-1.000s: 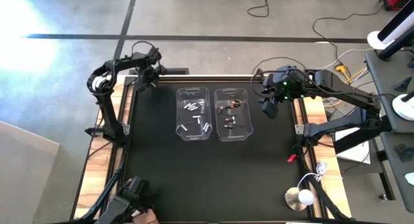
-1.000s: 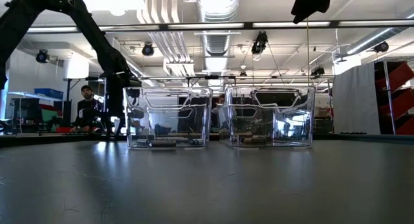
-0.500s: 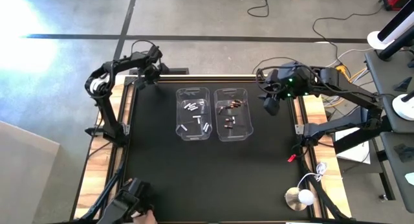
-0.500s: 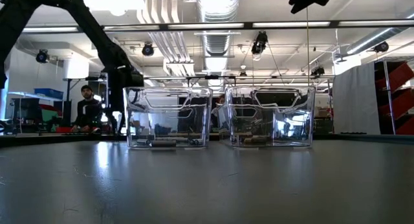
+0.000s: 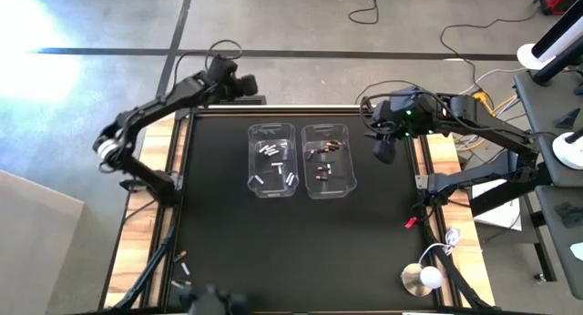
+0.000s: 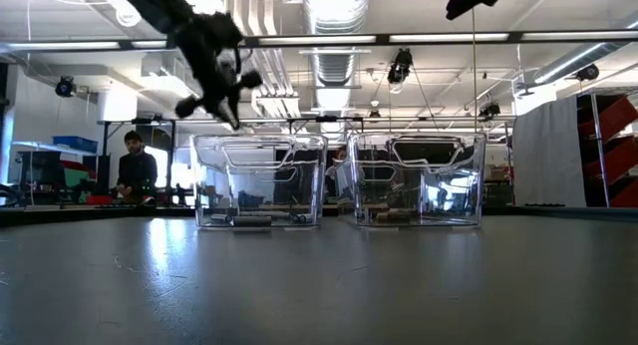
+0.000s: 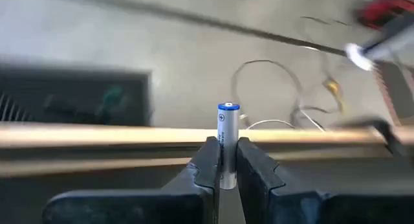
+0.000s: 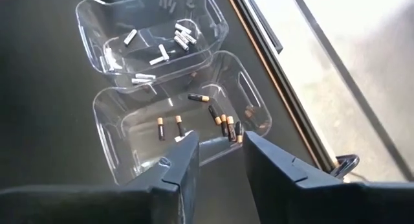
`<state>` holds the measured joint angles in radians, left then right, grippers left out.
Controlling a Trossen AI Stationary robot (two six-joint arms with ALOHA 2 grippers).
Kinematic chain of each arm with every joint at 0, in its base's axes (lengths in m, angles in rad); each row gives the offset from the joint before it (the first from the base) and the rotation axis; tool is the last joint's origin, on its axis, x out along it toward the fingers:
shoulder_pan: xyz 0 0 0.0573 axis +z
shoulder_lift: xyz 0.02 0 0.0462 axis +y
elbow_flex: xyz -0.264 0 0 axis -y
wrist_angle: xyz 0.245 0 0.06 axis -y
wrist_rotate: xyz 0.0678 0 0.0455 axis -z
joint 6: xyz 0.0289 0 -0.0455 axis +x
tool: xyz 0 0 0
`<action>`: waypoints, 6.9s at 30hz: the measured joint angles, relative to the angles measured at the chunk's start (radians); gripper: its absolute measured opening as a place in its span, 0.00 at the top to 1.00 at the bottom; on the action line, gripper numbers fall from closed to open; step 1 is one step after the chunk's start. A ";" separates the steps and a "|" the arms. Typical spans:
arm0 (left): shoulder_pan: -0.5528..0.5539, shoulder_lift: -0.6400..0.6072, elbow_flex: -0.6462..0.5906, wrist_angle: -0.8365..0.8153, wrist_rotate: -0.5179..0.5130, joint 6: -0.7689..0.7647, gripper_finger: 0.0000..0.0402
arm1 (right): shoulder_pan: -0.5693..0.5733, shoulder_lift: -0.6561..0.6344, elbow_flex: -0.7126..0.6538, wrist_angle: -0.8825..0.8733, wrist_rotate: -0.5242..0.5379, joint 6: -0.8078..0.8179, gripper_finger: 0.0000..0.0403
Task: Sort batteries
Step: Put the white battery into the left transparent bin
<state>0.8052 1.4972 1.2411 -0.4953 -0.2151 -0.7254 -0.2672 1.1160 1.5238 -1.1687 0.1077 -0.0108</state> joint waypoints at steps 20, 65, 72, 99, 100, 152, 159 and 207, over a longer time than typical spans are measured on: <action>-0.779 -0.117 0.000 -0.004 -0.115 0.143 0.96 | 0.098 -0.038 -0.050 -0.009 -0.236 0.100 0.67; -0.499 0.363 0.128 -0.299 0.318 0.634 0.97 | 0.732 -0.034 -0.221 0.002 -0.106 0.732 0.78; -0.483 0.365 0.122 -0.240 0.307 0.635 0.97 | 0.730 -0.034 -0.221 0.036 -0.105 0.706 0.74; -0.476 0.381 -0.019 -0.112 0.243 0.668 0.97 | 0.729 -0.034 -0.221 0.037 -0.002 0.728 0.82; -0.476 0.393 -0.014 -0.113 0.244 0.671 0.97 | 0.729 -0.034 -0.222 0.037 -0.002 0.737 0.82; -1.221 0.389 0.489 -1.050 0.363 -0.215 0.52 | 0.403 0.076 -0.250 0.717 0.386 -0.144 0.66; -1.399 0.390 0.421 -1.007 0.458 -0.440 0.52 | 0.451 0.196 -0.256 0.759 0.331 0.051 0.61; -1.869 0.293 -0.143 -0.606 0.285 0.394 0.66 | 0.858 0.344 -0.218 0.605 0.496 0.831 0.54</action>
<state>-1.0637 1.7897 1.0981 -1.1017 0.0696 -0.3314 0.5907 1.4605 1.3056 -0.5633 0.6033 0.8200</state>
